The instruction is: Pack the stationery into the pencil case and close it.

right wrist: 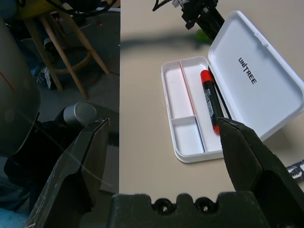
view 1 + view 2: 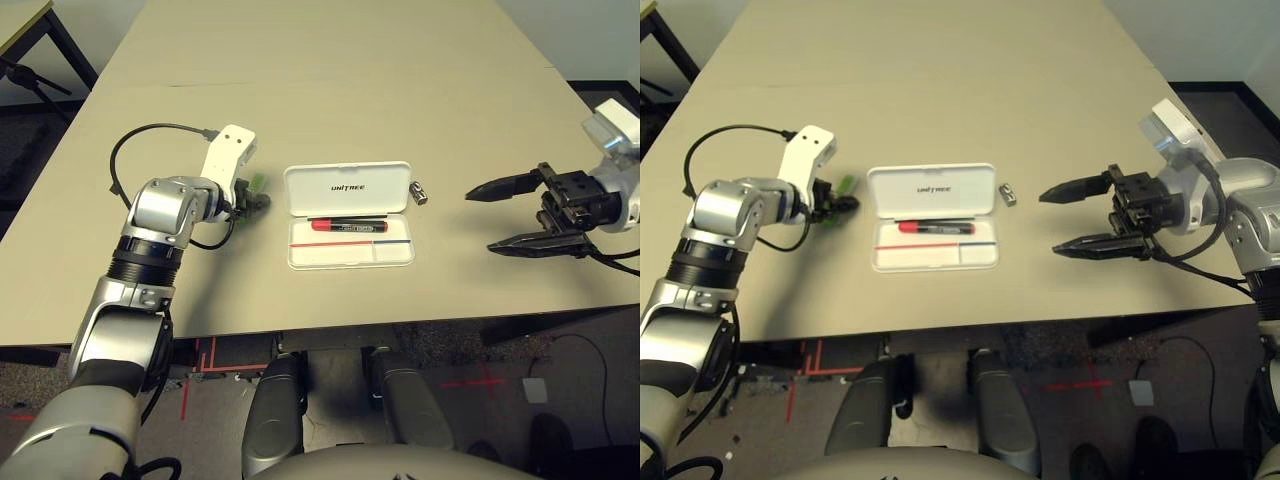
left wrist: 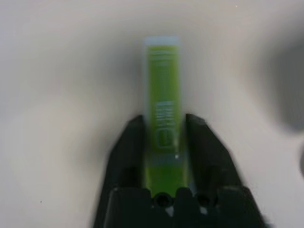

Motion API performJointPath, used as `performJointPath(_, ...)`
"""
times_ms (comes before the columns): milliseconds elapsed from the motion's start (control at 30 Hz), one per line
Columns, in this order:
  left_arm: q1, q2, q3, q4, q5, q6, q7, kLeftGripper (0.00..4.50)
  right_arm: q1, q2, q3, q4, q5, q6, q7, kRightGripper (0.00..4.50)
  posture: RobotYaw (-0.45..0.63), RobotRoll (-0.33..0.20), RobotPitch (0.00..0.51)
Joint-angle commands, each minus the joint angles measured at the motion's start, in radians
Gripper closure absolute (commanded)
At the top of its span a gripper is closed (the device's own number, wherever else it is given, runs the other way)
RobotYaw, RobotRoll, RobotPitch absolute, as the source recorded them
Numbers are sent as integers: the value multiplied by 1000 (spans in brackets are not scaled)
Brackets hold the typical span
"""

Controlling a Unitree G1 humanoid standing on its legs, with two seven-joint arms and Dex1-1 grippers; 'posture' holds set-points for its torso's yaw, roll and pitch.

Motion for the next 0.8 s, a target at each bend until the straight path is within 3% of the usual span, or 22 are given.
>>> performJointPath(33,29,18,-9,6,22,12,-5,3420,-9,11,-22,-3,-3,1,4,0,-48,0,185)
performJointPath(800,304,267,140,-456,-92,39,-155,3420,-70,84,31,95,-33,-55,4,0,63,0,170)
